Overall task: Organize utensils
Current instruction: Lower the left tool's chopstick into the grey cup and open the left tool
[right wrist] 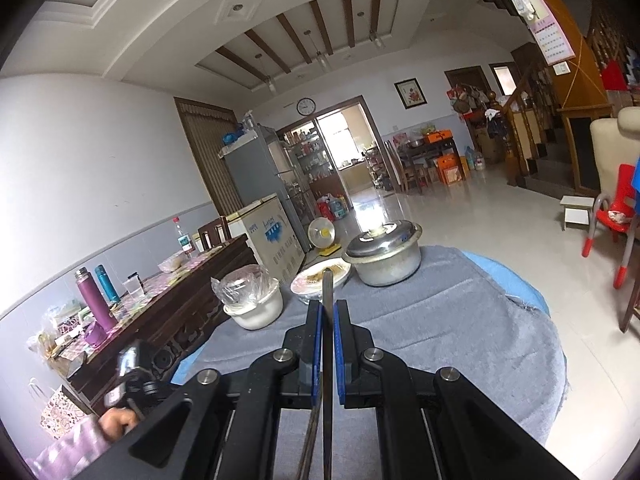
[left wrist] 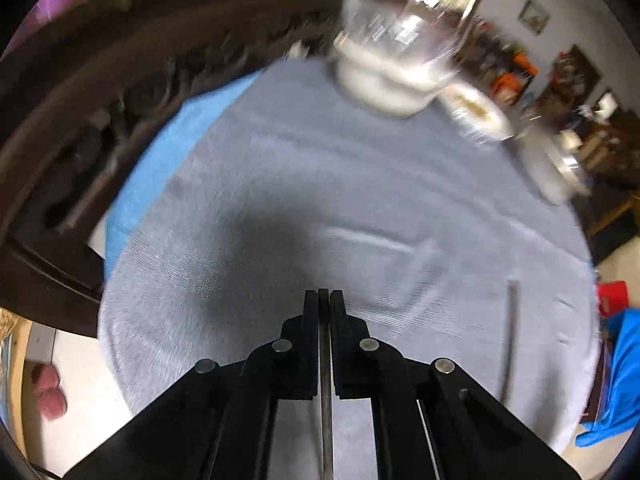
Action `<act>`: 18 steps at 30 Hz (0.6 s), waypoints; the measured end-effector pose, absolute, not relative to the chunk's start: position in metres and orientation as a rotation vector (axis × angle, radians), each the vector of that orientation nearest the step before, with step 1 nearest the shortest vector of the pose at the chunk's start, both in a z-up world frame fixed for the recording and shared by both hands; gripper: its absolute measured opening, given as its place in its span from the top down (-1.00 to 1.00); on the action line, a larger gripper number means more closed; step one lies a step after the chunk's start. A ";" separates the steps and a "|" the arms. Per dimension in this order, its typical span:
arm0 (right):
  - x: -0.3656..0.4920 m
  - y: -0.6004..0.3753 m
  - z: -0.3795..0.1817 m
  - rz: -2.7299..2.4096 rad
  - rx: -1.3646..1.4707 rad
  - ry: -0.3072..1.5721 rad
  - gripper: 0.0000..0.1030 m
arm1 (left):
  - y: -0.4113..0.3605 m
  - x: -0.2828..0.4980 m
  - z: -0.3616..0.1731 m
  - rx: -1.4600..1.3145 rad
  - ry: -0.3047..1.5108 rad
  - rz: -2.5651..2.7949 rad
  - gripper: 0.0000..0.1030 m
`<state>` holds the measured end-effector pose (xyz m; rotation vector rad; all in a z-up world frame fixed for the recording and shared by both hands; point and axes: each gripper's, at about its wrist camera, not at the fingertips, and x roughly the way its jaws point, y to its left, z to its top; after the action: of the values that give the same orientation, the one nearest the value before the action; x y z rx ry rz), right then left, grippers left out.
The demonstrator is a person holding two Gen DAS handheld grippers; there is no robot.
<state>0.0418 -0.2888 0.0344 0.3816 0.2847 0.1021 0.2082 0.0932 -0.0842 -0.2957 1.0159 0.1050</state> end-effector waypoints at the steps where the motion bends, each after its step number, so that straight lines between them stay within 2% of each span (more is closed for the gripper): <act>1: 0.040 -0.287 0.037 0.103 0.375 0.279 0.88 | 0.091 0.200 -0.074 -0.289 0.984 0.093 0.91; 8: 0.020 -0.267 0.057 0.102 0.315 0.227 0.88 | 0.075 0.114 0.004 -0.257 0.735 -0.001 0.90; 18: -0.005 -0.249 0.082 0.118 0.268 0.154 0.88 | 0.068 0.031 0.063 -0.290 0.538 -0.120 0.90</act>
<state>-0.0052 -0.2493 0.0818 0.2678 0.1544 0.1178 0.0312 0.0679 0.0633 -0.2897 0.5384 -0.1201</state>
